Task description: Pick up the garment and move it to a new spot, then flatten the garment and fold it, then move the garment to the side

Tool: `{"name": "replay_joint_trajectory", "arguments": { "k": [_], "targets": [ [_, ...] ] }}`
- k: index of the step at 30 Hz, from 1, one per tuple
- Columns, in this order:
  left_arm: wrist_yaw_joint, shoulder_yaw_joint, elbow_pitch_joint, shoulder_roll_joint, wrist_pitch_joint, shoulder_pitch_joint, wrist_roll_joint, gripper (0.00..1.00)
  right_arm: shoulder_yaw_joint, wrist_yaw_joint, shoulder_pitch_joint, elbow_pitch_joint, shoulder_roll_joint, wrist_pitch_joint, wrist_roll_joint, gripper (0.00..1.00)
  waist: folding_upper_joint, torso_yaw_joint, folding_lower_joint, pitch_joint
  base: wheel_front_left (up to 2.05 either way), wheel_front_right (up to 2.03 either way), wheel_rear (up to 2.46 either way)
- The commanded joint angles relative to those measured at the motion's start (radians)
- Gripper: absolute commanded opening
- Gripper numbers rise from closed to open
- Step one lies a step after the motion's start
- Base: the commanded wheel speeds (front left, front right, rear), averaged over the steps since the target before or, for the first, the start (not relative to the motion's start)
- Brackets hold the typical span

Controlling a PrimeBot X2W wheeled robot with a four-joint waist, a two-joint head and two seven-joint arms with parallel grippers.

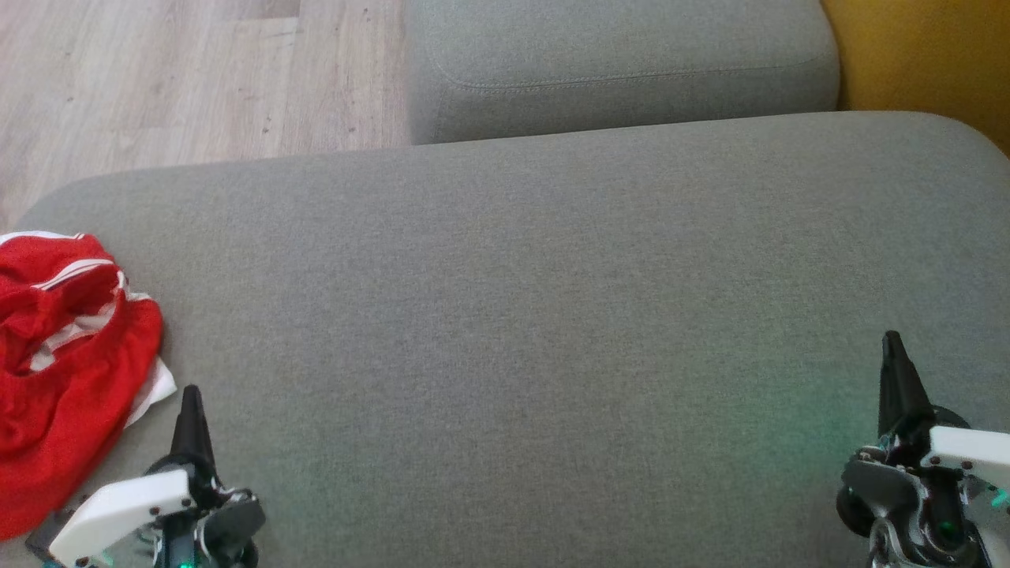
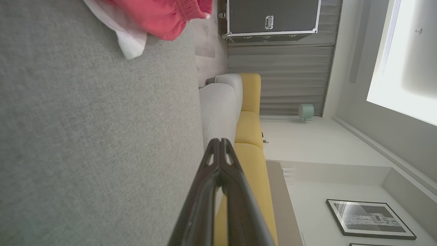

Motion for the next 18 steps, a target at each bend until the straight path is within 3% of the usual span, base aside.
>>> {"name": "replay_joint_trajectory", "arguments": {
  "k": [1,2,3,18],
  "targets": [
    [0.0,0.0,0.0,0.0,0.0,0.0,0.0,1.0,0.0,0.0,0.0,0.0,0.0,0.0,0.0,1.0,-0.0001,0.0,0.0,0.0,0.0,0.0,0.0],
    [0.001,-0.001,0.007,0.0,-0.001,0.001,0.0,0.0,0.001,0.0,0.001,0.006,0.0,0.0,0.0,0.0,-0.0001,0.0,0.0,0.0,0.0,0.0,0.0],
    [0.001,-0.004,0.021,-0.001,-0.002,0.006,0.0,1.0,0.002,0.0,0.008,0.019,0.001,0.0,0.0,1.0,-0.0001,0.0,0.0,0.0,0.0,0.0,0.0],
    [0.0,-0.032,0.025,-0.001,-0.036,0.041,0.055,1.0,0.052,0.0,0.039,0.034,-0.004,-0.035,-0.058,1.0,-0.0001,0.001,0.0,-0.014,0.0,0.0,0.0]
  ]
}}
